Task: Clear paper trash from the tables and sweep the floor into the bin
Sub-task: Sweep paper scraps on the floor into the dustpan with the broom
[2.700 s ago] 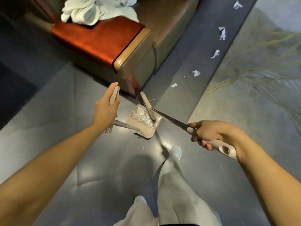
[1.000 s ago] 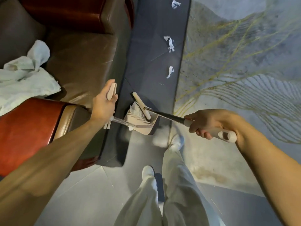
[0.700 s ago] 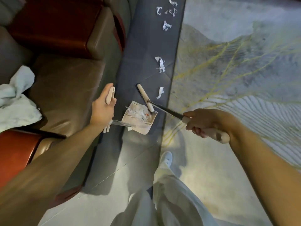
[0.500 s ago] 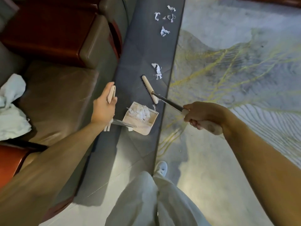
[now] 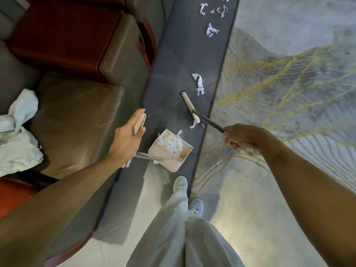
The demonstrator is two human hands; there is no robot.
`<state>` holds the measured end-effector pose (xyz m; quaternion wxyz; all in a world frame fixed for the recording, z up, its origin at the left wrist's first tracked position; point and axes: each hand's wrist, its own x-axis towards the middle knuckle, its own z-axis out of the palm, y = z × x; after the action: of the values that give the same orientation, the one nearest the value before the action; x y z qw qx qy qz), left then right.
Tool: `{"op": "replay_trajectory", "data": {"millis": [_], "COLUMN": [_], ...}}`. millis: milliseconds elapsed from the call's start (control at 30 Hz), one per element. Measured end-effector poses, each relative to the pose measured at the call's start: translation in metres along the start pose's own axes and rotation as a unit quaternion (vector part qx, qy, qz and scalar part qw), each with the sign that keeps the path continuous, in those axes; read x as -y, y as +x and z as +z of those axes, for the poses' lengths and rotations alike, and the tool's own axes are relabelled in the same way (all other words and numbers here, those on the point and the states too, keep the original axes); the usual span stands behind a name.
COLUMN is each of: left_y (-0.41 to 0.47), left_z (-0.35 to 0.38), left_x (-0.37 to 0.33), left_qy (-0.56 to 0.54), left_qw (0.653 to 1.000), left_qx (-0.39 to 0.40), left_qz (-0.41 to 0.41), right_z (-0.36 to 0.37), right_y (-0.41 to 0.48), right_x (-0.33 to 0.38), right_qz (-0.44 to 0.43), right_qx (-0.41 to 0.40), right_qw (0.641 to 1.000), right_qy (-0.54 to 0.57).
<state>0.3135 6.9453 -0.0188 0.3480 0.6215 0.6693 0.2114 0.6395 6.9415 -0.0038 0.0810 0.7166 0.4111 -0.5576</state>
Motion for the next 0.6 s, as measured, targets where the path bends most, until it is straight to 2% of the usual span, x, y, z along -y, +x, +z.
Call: {"op": "replay_trajectory", "data": {"millis": [133,267,400,467,600], "left_y": [0.026,0.053,0.075,0.087,0.113], "left_z": [-0.006,-0.002,0.007,0.007,0.003], "left_x": [0.003,-0.006,-0.019,-0.021,-0.025], "left_qy": [-0.035,-0.037,-0.071,-0.077,-0.097], "left_qw": [0.999,0.999,0.997,0.997,0.995], "left_qx": [-0.006,-0.014,-0.005,0.005,-0.010], "left_qz": [-0.025,-0.001,0.011,0.020,0.015], "right_z": [0.012,0.028,0.027,0.011,-0.029], "right_y": [0.000,-0.012,-0.023,-0.024,-0.024], "right_x": [0.007,0.017,0.046,0.054,0.073], "right_qz": [-0.004,-0.029,0.006,0.035,0.035], "right_qx": [0.029,0.077,0.128,0.143,0.128], "right_qw": [0.999,0.988,0.989,0.984,0.987], "right_qy": [0.026,0.133,0.071,0.095,0.089]}}
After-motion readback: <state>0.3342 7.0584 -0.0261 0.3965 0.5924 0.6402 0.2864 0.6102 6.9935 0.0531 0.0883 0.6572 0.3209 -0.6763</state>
